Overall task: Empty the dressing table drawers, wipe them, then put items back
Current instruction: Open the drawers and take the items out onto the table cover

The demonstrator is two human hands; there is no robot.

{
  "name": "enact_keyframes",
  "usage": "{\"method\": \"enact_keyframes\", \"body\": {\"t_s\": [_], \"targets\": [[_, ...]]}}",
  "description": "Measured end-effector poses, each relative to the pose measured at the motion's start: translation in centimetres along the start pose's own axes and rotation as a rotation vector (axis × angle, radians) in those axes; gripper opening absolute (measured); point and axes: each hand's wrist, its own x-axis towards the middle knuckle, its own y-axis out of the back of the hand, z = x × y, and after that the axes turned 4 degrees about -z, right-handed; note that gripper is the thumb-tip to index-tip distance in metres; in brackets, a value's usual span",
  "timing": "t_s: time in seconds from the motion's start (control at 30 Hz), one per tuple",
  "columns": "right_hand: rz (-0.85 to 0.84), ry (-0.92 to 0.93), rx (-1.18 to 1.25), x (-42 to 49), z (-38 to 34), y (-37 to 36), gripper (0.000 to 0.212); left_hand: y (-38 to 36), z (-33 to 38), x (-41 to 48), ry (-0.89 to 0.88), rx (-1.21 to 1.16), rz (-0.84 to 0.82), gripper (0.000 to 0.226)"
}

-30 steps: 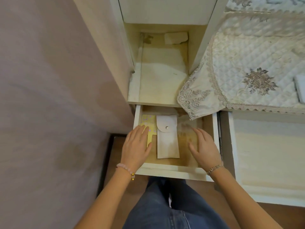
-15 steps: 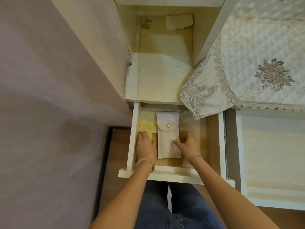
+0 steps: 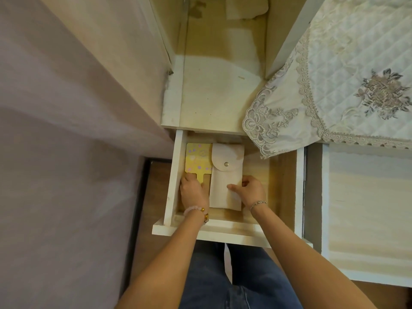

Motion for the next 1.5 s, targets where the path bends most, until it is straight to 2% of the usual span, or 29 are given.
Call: {"method": "enact_keyframes", "body": {"t_s": [0.3,0.37,0.47,0.73,0.9,1.03,1.13,1.37,1.5], "targets": [[-0.080,-0.009,0.241,-1.5,0.4,2.0,0.026,2.3,0.2,-0.5,0.093,-0.105,-0.149,0.020],[-0.082,-0.005,0.256,-2.3,0.2,2.7,0.029,3.0,0.0,-0.6,0.096,-0.239,-0.196,0.023],[-0.066,0.005,0.278,-3.6,0.2,3.6,0.029,4.2,-0.1,-1.3,0.099,-0.487,-0.250,0.039],[-0.030,0.099,0.328,-8.4,0.9,6.1,0.022,6.7,-0.6,-5.6,0.046,-0.854,-0.299,0.028],[0.009,0.155,0.372,-11.1,1.6,7.0,0.017,8.2,-0.9,-6.9,-0.017,-0.916,-0.328,0.028],[0.085,0.155,0.437,-12.4,2.1,7.8,0.026,8.9,0.0,-7.4,-0.078,-0.947,-0.354,0.029],[0.136,0.183,0.526,-13.0,2.0,8.8,0.023,9.1,1.2,-7.7,-0.140,-0.920,-0.379,0.027],[0.266,0.236,0.618,-13.0,1.6,12.3,0.018,8.7,5.6,-8.0,-0.241,-0.891,-0.454,0.025],[0.306,0.234,0.663,-11.8,1.7,15.3,0.025,7.8,9.1,-8.0,-0.253,-0.912,-0.468,0.026]]}}
